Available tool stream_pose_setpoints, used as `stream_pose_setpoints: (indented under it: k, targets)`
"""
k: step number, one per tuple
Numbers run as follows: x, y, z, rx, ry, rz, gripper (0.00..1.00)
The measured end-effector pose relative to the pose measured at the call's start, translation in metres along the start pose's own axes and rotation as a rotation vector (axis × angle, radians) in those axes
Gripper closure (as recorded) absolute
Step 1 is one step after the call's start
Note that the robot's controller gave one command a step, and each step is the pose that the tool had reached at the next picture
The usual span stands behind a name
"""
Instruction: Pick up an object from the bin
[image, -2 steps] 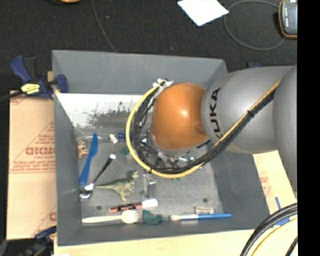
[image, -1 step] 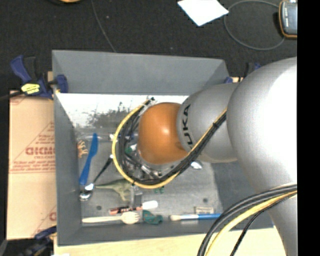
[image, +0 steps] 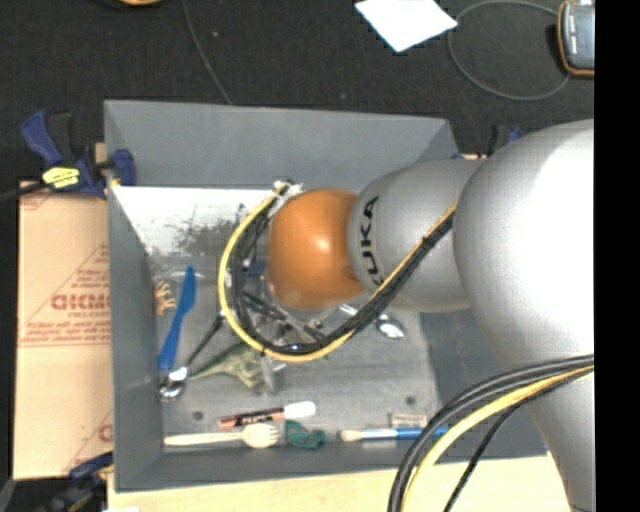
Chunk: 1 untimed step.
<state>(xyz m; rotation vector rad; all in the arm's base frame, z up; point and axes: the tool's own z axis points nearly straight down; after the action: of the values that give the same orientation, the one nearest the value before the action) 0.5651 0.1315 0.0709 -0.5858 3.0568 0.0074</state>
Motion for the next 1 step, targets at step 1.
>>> stream_pose_setpoints:
  k: [1]
  targets:
    - [0.0282,0.0066,-0.0095,-0.005,0.026,0.253,1.0]
